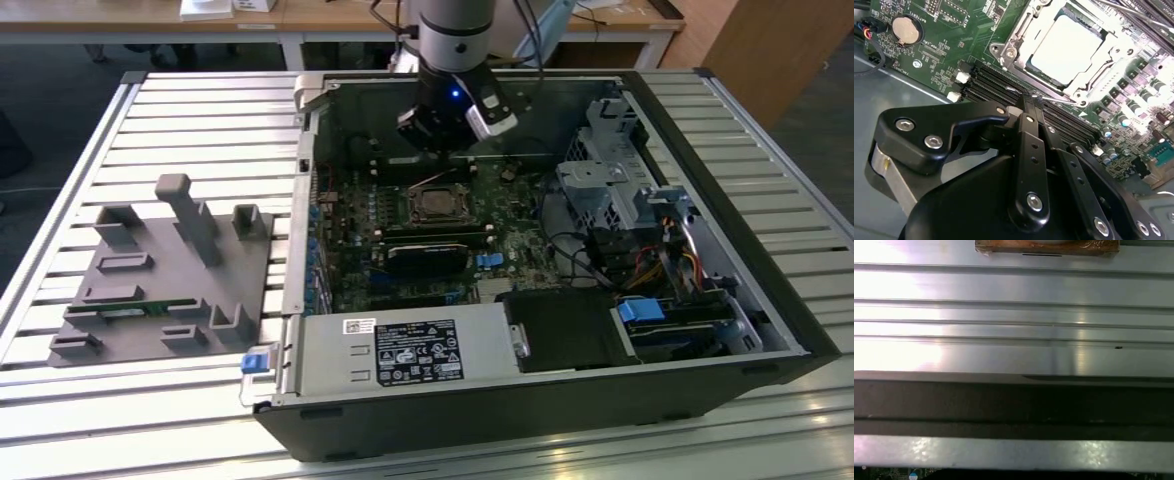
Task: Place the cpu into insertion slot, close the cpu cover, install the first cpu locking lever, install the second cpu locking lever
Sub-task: 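Install the first cpu locking lever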
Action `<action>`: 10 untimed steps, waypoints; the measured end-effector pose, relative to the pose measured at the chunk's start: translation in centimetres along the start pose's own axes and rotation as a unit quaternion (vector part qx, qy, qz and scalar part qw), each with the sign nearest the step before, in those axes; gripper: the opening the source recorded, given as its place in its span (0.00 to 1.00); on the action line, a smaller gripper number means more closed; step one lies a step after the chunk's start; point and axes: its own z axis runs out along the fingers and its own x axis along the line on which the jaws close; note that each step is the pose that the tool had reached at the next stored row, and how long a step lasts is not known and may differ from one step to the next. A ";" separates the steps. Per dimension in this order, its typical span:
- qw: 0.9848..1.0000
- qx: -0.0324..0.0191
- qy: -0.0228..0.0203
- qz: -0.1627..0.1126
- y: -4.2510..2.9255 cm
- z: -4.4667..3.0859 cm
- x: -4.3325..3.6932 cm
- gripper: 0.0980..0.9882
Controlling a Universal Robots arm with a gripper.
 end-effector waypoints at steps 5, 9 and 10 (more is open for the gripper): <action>1.000 0.000 0.001 0.000 -0.03 0.42 -0.30 0.01; 1.000 0.000 0.002 0.000 -0.06 0.95 -0.47 0.01; 1.000 0.000 0.003 0.000 -0.07 1.10 -0.50 0.01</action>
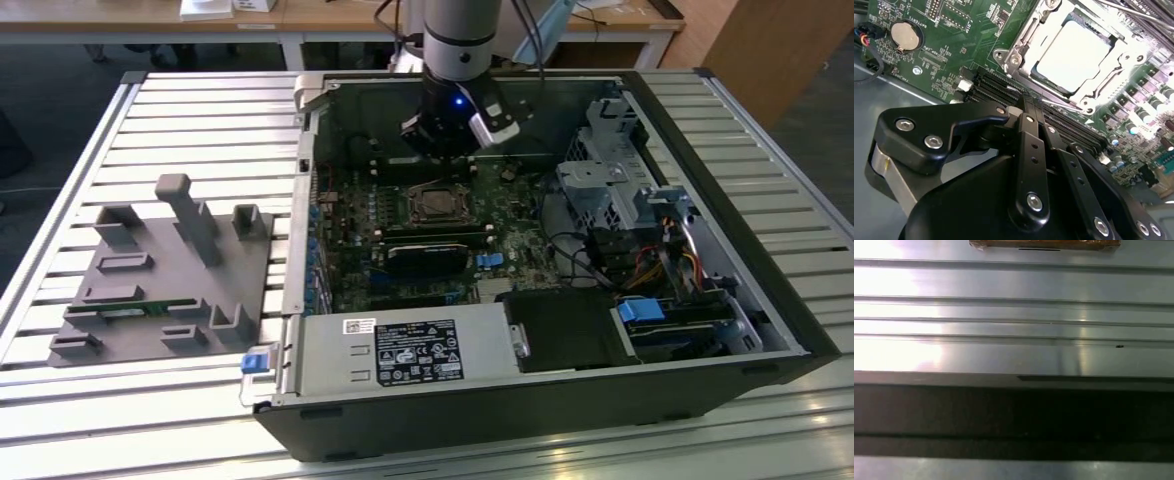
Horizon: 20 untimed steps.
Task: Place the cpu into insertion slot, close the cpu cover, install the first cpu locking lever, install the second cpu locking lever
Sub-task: 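Install the first cpu locking lever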
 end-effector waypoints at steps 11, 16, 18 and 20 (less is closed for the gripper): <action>1.000 0.000 0.003 0.000 -0.04 0.70 -0.34 0.01; 1.000 0.002 0.004 0.000 -0.03 0.93 -0.38 0.01; 1.000 0.003 0.004 0.000 -0.02 1.01 -0.41 0.01; 1.000 0.004 0.005 0.000 -0.02 1.08 -0.45 0.01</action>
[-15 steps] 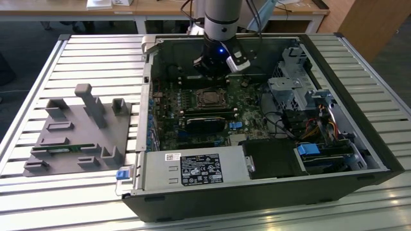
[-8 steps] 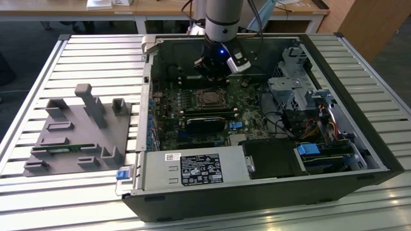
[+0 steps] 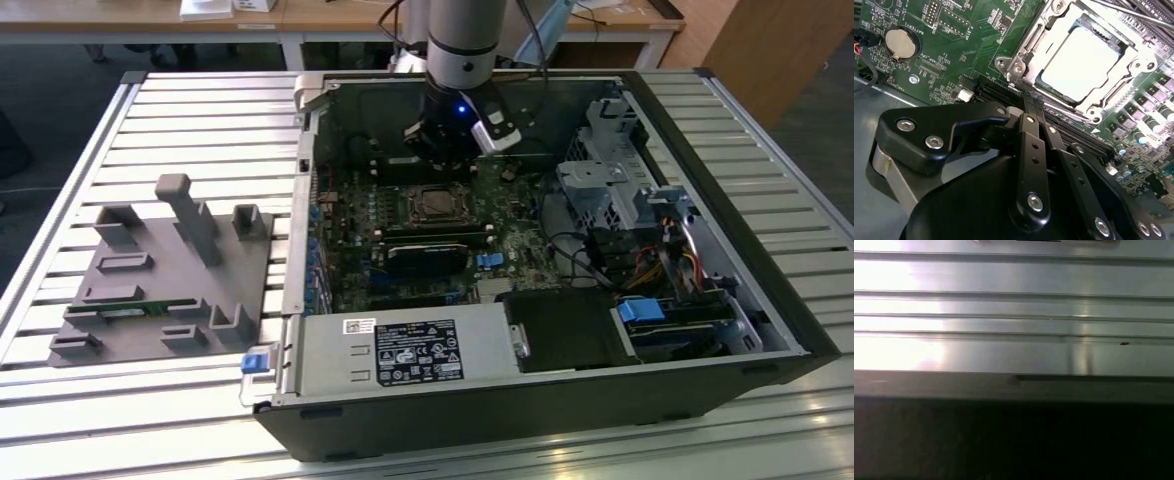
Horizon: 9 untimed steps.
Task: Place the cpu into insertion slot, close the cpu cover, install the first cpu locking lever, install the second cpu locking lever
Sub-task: 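Install the first cpu locking lever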
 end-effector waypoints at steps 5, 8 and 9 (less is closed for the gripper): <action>1.000 0.000 0.000 0.000 0.04 0.07 -0.03 0.01; 1.000 0.000 0.000 0.000 0.04 -0.03 -0.03 0.01; 1.000 0.000 0.000 0.000 0.05 -0.05 -0.03 0.01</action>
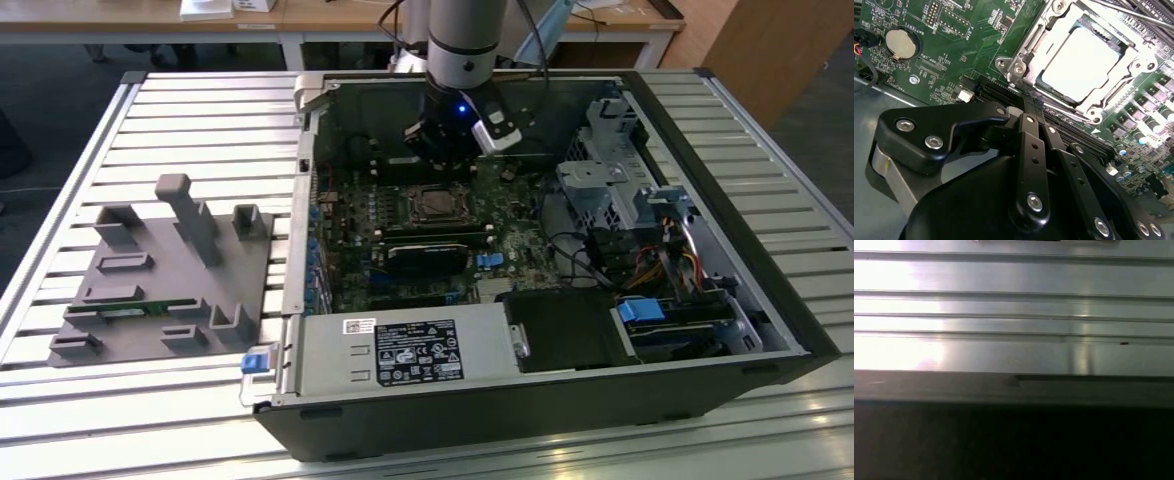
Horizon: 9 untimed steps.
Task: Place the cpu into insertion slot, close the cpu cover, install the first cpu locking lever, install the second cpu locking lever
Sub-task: 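Install the first cpu locking lever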
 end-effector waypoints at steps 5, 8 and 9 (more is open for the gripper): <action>1.000 0.001 0.000 0.000 0.00 -0.07 0.00 0.01; 1.000 0.001 0.000 0.000 0.00 -0.08 0.00 0.01; 1.000 0.002 0.000 0.000 0.00 -0.08 0.00 0.01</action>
